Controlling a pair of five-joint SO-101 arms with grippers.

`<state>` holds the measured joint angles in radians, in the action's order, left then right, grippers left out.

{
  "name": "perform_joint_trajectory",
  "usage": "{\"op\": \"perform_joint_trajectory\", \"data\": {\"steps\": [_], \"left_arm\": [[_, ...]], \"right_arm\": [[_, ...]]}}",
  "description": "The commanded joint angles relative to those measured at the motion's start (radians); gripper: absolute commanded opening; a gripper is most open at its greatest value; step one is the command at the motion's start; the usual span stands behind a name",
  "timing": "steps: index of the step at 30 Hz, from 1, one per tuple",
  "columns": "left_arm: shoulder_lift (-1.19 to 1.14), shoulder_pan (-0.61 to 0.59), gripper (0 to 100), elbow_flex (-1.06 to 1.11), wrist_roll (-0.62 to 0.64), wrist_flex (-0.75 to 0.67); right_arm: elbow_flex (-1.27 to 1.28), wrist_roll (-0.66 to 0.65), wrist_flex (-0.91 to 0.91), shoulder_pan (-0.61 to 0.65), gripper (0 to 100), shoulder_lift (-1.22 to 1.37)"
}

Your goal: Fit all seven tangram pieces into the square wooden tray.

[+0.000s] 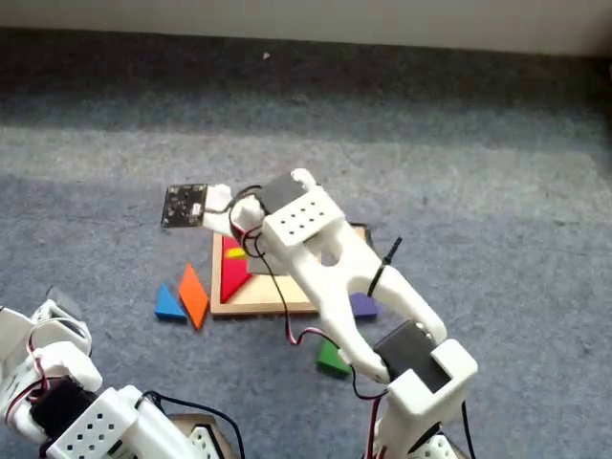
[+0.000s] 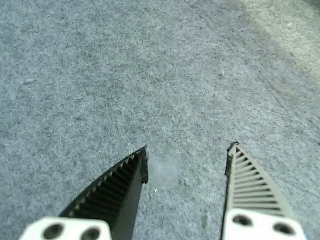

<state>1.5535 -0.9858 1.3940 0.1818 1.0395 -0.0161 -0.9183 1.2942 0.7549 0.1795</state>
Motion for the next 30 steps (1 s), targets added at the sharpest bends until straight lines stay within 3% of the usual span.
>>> {"op": "perform_joint_trajectory", "data": {"steps": [1,9,13,19,26,30], "left_arm": [[0.007,-0.001,25,-0.013,0.006,-0.006],[0.007,-0.001,25,-0.013,0.006,-0.006],[0.007,-0.001,25,-0.013,0.005,-0.006],[0.007,-0.001,25,-0.013,0.005,-0.006],[0.007,-0.001,25,-0.013,0.005,-0.006],[0.007,-0.001,25,-0.013,0.005,-0.006]], "right_arm": [[-0.061,-0.054,-0.133,-0.085,0.5,-0.01],[0.223,-0.057,-0.575,-0.111,0.5,-0.01],[0.305,-0.057,-0.694,-0.111,0.5,-0.01],[0.317,-0.057,-0.731,-0.114,1.5,-0.004],[0.314,-0.052,-0.725,-0.137,22.8,0.077],[0.311,-0.052,-0.628,-0.13,26.1,0.016]]}}
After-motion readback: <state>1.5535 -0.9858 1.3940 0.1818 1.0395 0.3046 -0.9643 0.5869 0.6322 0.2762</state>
